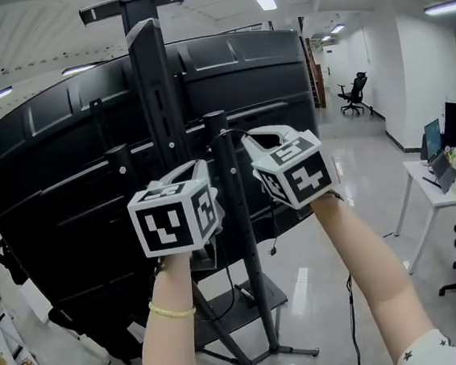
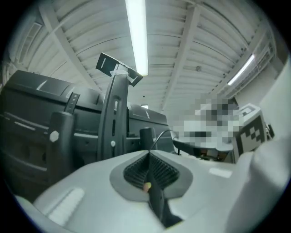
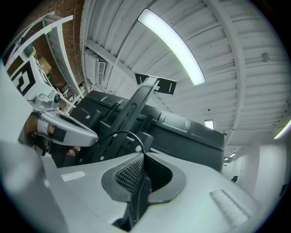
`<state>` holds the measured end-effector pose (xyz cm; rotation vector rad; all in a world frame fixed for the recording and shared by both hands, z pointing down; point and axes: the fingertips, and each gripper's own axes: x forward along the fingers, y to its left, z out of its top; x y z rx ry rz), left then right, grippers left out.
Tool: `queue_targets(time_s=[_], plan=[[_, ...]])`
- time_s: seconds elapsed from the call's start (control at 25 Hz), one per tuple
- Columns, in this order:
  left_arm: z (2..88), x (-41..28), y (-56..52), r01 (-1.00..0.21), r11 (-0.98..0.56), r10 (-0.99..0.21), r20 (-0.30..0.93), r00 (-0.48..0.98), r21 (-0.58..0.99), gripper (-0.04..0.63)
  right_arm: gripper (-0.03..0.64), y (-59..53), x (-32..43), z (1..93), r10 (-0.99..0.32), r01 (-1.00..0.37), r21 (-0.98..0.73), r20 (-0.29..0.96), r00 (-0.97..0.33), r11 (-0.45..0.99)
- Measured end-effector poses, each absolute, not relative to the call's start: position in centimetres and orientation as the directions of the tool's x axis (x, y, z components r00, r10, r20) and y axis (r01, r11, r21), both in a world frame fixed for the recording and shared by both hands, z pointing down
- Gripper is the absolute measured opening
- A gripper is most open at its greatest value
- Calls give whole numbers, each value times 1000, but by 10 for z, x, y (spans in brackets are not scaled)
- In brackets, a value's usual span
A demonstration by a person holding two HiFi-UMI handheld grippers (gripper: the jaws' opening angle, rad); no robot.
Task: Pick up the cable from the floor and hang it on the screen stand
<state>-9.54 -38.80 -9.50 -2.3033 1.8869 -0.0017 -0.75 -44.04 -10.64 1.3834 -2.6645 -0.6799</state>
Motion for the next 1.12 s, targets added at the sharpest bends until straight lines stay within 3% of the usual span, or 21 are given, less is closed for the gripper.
queue_targets(time_s=[0.24, 0.44, 0.6, 0.72, 0.84, 1.0, 1.12], plan=[[-154, -109, -452, -977, -181, -976, -103, 192, -113, 6, 11, -506, -23, -166, -843, -781, 457, -114, -526, 426], [-150, -112, -469, -980, -143, -981, -110, 159, -142, 6, 11, -528, -32, -155, -870, -734, 554, -35, -491, 392], [-145, -121, -464, -989, -113, -977, -171, 128, -95, 6, 9, -532, -35, -136, -871, -742, 531, -14, -490, 409], [-135, -126, -461, -993, -104, -977, -183, 112, -56, 6, 21, -531, -32, -123, -877, -767, 507, -45, -479, 392], [-118, -124, -455, -993, -106, -978, -173, 113, -52, 6, 94, -525, -23, -102, -873, -794, 465, -82, -480, 393], [-82, -116, -434, -990, -124, -979, -153, 134, -74, 6, 92, -491, -11, -69, -839, -814, 377, -145, -524, 443], [-42, -104, -404, -984, -149, -979, -129, 160, -93, 6, 55, -445, 1, -38, -817, -821, 320, -189, -544, 473]])
